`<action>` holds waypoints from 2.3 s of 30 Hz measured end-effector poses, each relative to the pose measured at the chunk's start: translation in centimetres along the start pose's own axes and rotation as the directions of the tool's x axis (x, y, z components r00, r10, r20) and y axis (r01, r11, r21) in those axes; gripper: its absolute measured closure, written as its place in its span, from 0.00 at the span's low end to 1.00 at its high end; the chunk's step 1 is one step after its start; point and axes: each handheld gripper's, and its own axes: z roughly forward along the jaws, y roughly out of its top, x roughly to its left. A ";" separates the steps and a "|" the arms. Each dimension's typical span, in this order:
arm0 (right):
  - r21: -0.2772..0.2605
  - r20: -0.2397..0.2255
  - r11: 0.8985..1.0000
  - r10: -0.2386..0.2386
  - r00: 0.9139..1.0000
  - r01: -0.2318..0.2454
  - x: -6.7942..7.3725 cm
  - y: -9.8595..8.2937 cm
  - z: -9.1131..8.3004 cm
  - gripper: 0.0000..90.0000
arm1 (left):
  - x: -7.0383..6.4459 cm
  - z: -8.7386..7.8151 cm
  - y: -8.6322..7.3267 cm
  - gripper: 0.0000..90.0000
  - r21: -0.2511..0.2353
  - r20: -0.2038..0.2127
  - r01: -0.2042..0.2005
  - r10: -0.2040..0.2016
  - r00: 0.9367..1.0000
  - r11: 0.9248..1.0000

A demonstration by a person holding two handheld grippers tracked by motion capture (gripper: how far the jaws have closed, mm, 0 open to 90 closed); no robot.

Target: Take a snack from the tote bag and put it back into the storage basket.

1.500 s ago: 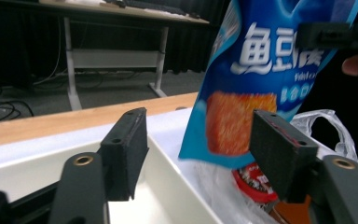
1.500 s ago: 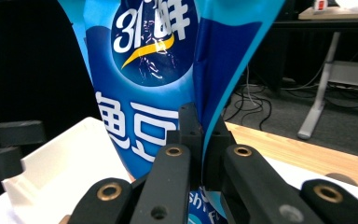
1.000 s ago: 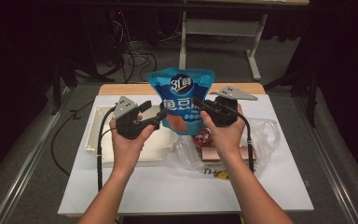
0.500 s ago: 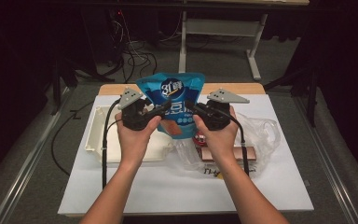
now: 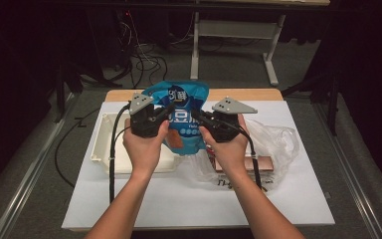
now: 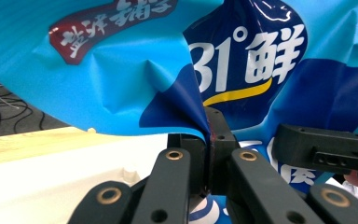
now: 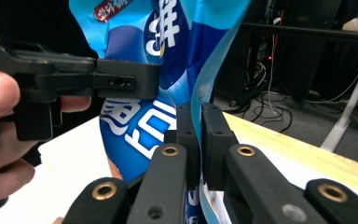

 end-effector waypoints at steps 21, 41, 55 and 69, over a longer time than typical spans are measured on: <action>-0.009 0.003 1.000 0.003 1.000 -0.003 -1.7 -0.9 -2.7 0.50 | 2.7 -1.9 0.4 1.00 -0.047 -0.020 0.052 -0.053 0.998 0.997; 0.046 0.081 0.999 -0.004 0.997 0.000 -5.7 -7.3 -8.2 0.40 | 7.6 -3.5 -0.1 1.00 -0.082 -0.090 0.072 -0.079 0.993 0.994; 0.092 0.152 0.995 0.024 0.988 -0.038 -7.4 -12.9 -12.7 0.38 | 13.3 -3.8 -1.7 1.00 -0.089 -0.147 0.105 -0.118 0.982 0.990; 0.097 0.165 0.993 0.044 0.985 -0.061 -7.8 -14.4 -13.3 0.38 | 17.0 -1.6 -3.9 0.99 -0.101 -0.162 0.137 -0.152 0.975 0.985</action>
